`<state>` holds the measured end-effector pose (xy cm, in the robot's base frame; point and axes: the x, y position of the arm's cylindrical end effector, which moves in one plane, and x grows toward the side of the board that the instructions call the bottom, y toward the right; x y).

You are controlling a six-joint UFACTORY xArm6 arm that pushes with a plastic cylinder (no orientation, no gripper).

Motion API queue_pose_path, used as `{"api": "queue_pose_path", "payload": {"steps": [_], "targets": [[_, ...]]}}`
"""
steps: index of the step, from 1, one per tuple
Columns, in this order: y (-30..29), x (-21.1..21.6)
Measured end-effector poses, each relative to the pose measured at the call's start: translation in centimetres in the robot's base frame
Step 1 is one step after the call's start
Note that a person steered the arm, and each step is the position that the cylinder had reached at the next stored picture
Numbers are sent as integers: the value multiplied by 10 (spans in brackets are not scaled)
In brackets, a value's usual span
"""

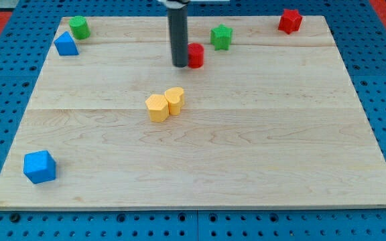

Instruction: Move the red circle to the right side of the green star

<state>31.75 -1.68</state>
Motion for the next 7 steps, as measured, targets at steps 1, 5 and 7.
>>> {"api": "queue_pose_path", "payload": {"steps": [1,5,7], "targets": [[-3,-9],[91,-16],[120,-54]]}}
